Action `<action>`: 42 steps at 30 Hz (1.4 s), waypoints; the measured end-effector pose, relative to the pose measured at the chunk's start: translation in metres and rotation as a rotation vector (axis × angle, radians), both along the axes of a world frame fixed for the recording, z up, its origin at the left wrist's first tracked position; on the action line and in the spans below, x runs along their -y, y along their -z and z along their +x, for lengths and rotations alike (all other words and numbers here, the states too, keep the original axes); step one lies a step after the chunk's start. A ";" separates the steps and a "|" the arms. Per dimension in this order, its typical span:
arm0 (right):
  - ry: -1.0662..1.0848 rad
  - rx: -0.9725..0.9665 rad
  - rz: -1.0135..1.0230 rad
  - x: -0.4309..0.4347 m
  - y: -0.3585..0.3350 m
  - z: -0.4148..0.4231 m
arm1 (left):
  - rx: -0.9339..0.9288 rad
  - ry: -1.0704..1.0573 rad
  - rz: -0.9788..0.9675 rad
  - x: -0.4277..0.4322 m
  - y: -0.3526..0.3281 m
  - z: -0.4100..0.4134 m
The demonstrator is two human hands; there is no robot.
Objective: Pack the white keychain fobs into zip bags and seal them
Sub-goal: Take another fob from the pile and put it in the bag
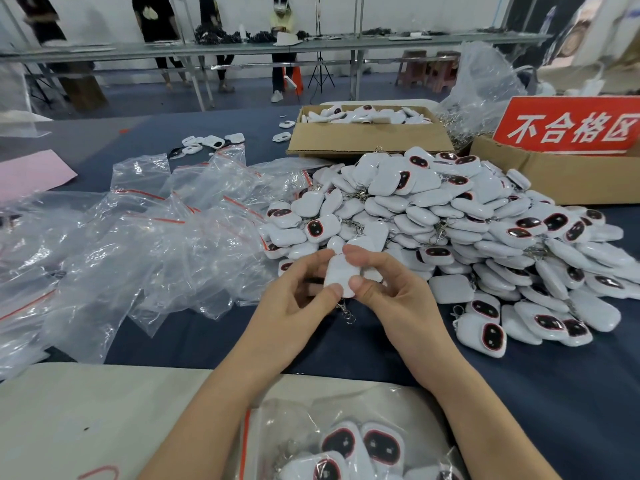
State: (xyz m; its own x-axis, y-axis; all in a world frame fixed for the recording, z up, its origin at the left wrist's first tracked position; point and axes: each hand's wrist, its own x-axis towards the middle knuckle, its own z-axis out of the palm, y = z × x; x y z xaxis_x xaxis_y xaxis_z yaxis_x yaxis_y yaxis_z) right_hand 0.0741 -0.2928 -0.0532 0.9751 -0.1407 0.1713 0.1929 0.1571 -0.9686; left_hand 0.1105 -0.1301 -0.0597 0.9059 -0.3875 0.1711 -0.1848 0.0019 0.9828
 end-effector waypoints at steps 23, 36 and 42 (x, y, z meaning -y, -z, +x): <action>-0.014 -0.045 0.066 0.001 0.003 0.005 | 0.049 -0.053 -0.060 0.003 0.003 0.005; 0.018 -0.049 -0.004 -0.001 0.011 0.007 | 0.010 -0.145 0.039 0.003 0.005 0.004; 0.021 -0.025 -0.084 -0.002 0.006 -0.001 | 0.069 -0.070 0.118 -0.004 -0.001 -0.004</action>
State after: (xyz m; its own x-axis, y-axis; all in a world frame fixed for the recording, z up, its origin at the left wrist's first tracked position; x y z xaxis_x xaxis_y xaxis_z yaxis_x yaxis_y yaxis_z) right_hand 0.0736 -0.2910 -0.0588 0.9762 -0.1474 0.1590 0.1708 0.0714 -0.9827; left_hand 0.1064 -0.1258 -0.0584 0.9190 -0.3451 0.1906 -0.2473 -0.1283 0.9604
